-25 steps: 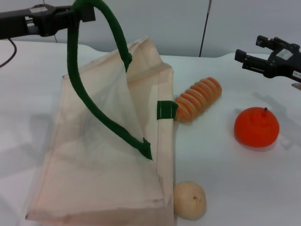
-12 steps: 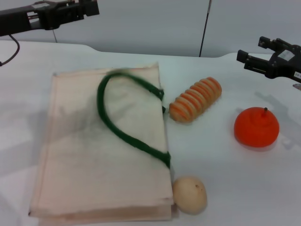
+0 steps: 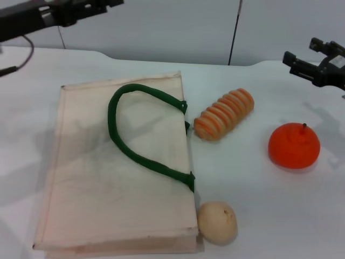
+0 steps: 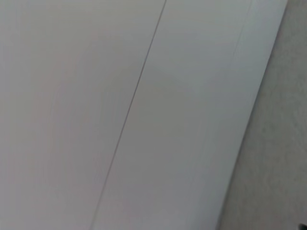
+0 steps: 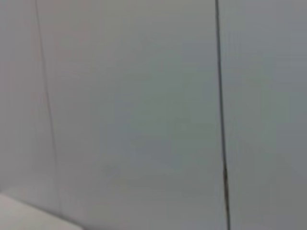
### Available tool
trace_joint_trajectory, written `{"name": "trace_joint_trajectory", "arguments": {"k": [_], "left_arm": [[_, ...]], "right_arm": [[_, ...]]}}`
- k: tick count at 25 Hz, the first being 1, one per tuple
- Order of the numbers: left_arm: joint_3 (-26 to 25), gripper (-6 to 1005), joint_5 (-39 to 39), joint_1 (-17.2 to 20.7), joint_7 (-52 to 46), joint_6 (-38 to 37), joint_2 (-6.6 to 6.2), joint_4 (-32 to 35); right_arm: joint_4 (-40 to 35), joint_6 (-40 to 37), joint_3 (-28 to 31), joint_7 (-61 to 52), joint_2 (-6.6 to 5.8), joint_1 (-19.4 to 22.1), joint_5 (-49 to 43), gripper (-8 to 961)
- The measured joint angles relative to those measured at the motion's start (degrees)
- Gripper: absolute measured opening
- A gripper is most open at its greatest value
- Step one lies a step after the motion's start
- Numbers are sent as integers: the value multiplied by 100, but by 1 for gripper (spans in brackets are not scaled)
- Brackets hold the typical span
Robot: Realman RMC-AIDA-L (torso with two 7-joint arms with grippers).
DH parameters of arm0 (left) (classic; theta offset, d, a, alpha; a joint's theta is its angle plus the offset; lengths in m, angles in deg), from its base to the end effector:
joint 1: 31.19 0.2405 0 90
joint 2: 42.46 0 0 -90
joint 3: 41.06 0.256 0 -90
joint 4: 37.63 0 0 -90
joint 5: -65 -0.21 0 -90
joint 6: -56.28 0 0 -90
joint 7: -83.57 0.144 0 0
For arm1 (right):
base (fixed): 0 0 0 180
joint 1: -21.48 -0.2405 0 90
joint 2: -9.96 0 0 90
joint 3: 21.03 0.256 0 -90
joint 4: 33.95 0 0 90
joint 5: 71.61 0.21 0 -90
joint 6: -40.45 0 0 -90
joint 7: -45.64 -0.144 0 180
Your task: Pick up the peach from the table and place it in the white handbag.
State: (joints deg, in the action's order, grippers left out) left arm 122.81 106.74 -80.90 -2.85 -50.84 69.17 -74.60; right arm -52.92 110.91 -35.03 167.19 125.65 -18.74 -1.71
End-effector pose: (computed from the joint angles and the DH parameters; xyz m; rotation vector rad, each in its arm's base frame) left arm -0.2187 0.3860 0.1144 -2.4118 -0.6455 -1.1871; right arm 0.2711 0.4038 0.0241 -2.1970 0.5508 0.7891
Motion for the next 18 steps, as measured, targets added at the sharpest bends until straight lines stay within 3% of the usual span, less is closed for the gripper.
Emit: {"name": "trace_joint_trajectory", "arguments": {"k": [1,4,6,15,18], "left_arm": [[-2,815,108,21,189,82,64,46],[-9,821,840,196,996,464,356,229],[-13,826,1306,360,1590,677,453,524],[-47,828,2781,1065,4597,1400,471,2397],[-53,828,3209,1188,5117,1498,479,2766]], "right_arm": [[94,-3,156,167,2,2,-1,893],[299,-15,590,593,5,29,0,893],[424,-16,888,885,8,47,0,893],[1237,-19,2558,2489,21,318,-1,894],[1464,-2,3121,2923,32,441,-2,894]]}}
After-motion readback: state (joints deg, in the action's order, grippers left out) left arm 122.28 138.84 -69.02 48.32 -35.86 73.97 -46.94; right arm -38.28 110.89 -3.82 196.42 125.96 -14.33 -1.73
